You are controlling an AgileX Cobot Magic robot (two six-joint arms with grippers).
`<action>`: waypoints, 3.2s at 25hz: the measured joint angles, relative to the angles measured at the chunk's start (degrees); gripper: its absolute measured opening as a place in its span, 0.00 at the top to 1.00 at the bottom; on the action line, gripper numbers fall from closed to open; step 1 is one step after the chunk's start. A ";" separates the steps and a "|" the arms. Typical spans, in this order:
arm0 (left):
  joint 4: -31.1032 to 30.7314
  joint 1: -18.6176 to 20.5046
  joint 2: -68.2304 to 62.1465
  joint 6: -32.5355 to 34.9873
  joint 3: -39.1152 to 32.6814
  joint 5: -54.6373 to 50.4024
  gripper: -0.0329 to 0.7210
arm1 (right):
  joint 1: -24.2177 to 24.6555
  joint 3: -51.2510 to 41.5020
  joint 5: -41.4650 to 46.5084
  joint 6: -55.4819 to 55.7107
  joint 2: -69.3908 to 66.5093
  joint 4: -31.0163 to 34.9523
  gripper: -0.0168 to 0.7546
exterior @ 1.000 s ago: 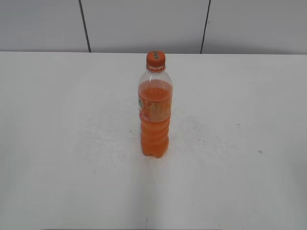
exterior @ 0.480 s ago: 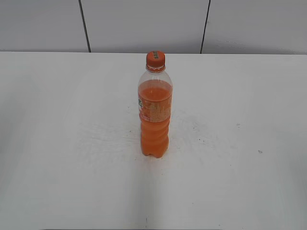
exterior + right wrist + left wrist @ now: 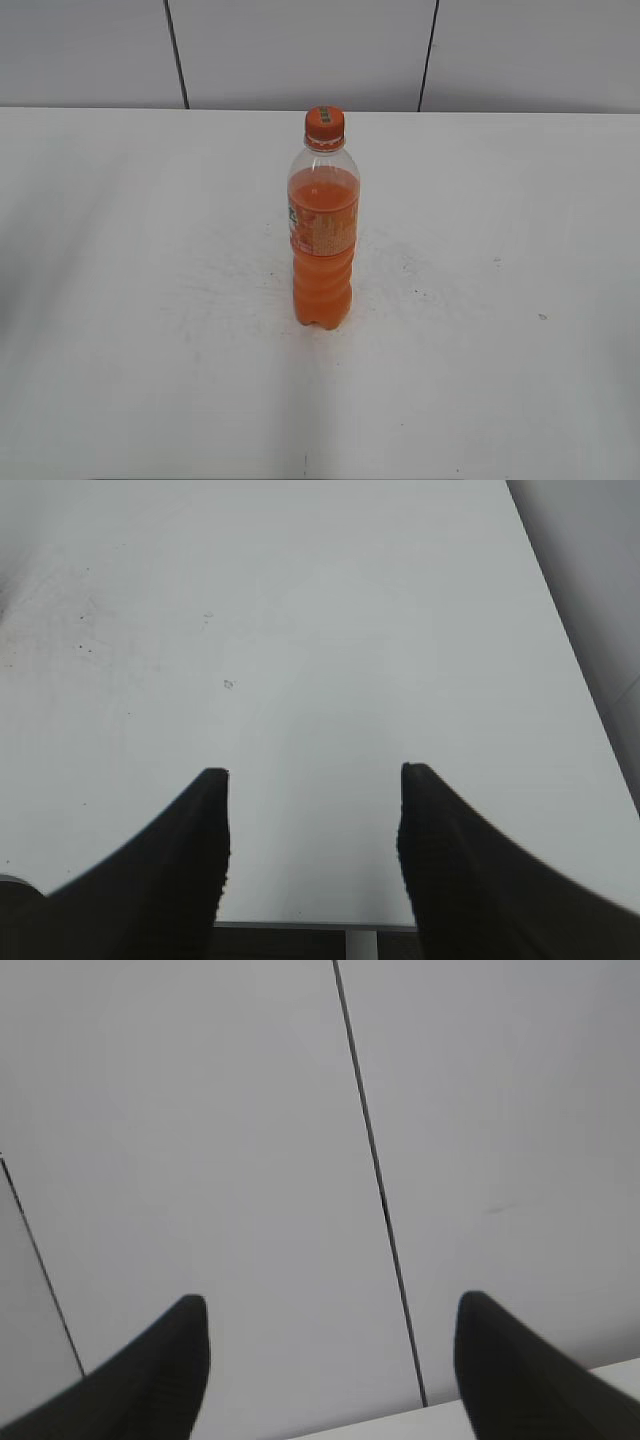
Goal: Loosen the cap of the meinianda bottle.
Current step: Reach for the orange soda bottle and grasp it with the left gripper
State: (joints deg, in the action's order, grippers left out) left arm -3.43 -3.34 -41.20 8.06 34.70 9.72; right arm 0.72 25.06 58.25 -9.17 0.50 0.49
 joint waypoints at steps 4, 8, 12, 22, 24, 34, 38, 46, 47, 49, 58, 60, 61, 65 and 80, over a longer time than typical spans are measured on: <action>-4.68 0.00 -7.50 -10.16 -6.88 13.12 0.31 | 0.00 0.00 0.00 0.00 0.00 0.00 0.45; -12.03 0.00 -13.51 -17.85 -9.19 17.82 0.31 | 0.00 0.00 0.00 0.00 0.00 0.00 0.45; -19.77 0.00 -20.85 -20.00 -9.83 23.11 0.31 | 0.00 0.00 0.00 0.00 0.00 0.00 0.45; -40.32 2.40 -41.52 -27.04 -9.87 44.81 0.17 | 0.00 0.00 0.00 0.00 0.00 0.00 0.45; -41.40 2.58 -43.01 -27.23 -9.87 46.59 0.13 | 0.00 0.00 0.00 0.00 0.00 0.00 0.45; -72.15 6.58 -56.50 -38.04 -1.34 58.83 0.13 | 0.00 0.00 0.00 0.00 0.00 -0.49 0.45; -77.89 6.25 -63.20 -39.86 4.10 59.13 0.14 | 0.00 0.00 0.00 0.00 0.00 -0.04 0.45; -79.83 -1.88 -72.92 -40.13 11.54 59.13 0.17 | 0.00 0.00 0.00 0.00 0.00 -0.04 0.45; -79.56 -2.83 -73.85 -40.13 12.29 59.13 0.17 | 0.00 0.00 0.00 0.00 0.00 -0.04 0.45; -78.74 -4.73 -75.33 -40.13 13.69 59.13 0.17 | 0.00 0.00 0.00 0.00 0.00 -0.04 0.45; -74.34 -11.57 -80.92 -40.08 20.23 59.27 0.17 | 0.00 0.00 0.00 0.00 0.00 -0.49 0.45; -73.22 -13.08 -82.35 -40.08 21.54 59.27 0.17 | 0.00 0.00 0.00 0.00 0.00 -0.04 0.45; -72.77 -13.68 -83.03 -40.08 22.21 59.27 0.17 | 0.00 0.00 0.00 0.00 0.00 -0.04 0.45; -71.13 -15.83 -85.87 -40.08 24.81 59.31 0.17 | 0.00 0.00 0.00 0.00 0.00 -0.04 0.45; -69.86 -16.71 -88.95 -40.08 26.72 59.44 0.30 | 0.00 0.00 0.00 0.00 0.00 -0.04 0.45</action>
State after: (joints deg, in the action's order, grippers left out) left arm -73.28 -20.05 -130.15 -32.02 61.41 69.16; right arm 0.72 25.06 58.25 -9.17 0.50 0.44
